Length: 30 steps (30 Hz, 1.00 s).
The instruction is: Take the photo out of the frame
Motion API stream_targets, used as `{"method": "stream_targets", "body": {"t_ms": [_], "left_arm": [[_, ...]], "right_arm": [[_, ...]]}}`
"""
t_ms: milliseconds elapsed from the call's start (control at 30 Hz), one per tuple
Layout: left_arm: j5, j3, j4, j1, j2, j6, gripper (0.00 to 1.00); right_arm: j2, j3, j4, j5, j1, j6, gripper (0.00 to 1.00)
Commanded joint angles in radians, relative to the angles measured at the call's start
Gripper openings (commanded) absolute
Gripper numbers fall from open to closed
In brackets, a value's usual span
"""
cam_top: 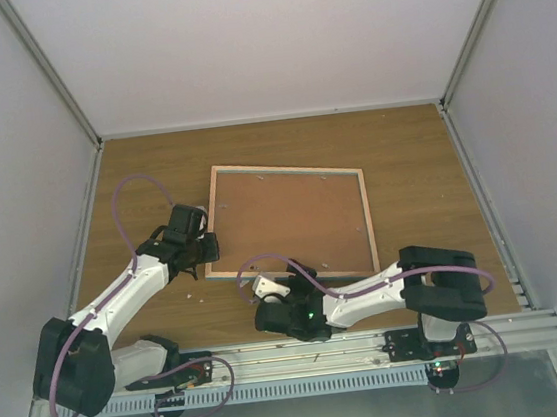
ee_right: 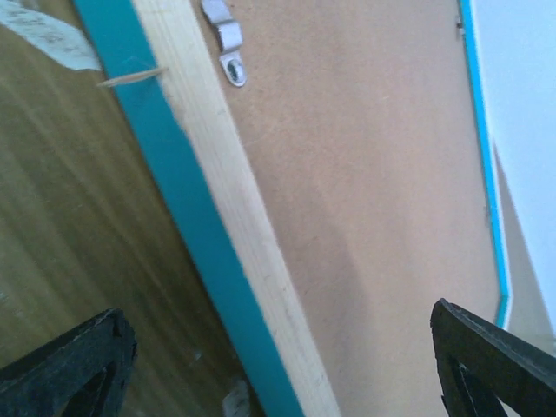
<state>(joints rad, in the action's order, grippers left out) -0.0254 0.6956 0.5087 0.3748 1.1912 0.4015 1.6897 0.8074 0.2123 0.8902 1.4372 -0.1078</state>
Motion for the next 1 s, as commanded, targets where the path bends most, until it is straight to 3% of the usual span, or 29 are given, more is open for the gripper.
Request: {"method": "stream_targets", "body": {"t_ms": [0,300,633,967], "left_arm": [[0.036,0.011,-0.087,0.01,-0.045,0.032,0.0],[0.052,0.001,-0.092,0.019,-0.047,0.048,0.0],[0.08,0.001,-0.095,0.022,-0.053,0.056,0.0],[0.051,0.031,-0.07,0.022,-0.074,0.054,0.04]], "right_arm": [[0.066,0.045,-0.01,0.181,0.007,-0.021,0.92],[0.159,0.076,-0.01,0.252,-0.021,-0.024,0.8],[0.157,0.017,-0.244,0.282,-0.09,0.186,0.56],[0.115,-0.004,-0.362,0.269,-0.103,0.334,0.16]]}}
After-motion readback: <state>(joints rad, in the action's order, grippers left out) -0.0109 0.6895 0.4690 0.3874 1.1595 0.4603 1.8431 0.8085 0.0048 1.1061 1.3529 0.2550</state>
